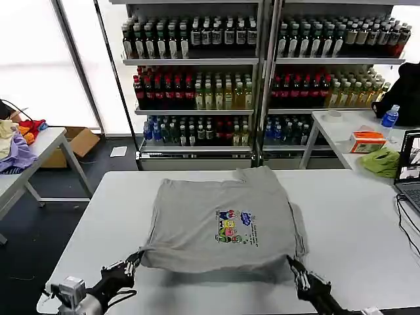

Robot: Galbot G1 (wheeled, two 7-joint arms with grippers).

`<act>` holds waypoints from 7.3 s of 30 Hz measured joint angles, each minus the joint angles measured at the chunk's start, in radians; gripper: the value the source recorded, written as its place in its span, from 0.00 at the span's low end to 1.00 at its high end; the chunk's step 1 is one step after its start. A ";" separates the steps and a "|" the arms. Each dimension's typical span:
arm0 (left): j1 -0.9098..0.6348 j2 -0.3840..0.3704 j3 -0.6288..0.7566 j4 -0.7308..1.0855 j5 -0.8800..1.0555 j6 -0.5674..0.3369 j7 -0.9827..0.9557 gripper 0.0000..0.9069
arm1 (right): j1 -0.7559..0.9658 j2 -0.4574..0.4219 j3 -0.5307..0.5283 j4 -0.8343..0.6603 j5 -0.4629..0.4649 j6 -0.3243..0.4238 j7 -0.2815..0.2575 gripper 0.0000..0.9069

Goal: Fold and organize the clothes.

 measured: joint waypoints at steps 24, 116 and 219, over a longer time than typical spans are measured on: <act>-0.511 0.027 0.264 0.382 -0.064 0.017 -0.002 1.00 | 0.438 -0.007 -0.203 -0.309 -0.142 -0.036 0.077 1.00; 0.322 -0.044 -0.119 -0.079 0.103 0.034 -0.025 1.00 | -0.147 -0.196 -0.016 0.078 -0.065 -0.304 0.148 1.00; -0.638 0.211 0.274 0.549 -0.105 0.012 0.289 0.01 | 0.906 -0.132 -0.353 -0.593 0.161 -0.367 0.021 0.00</act>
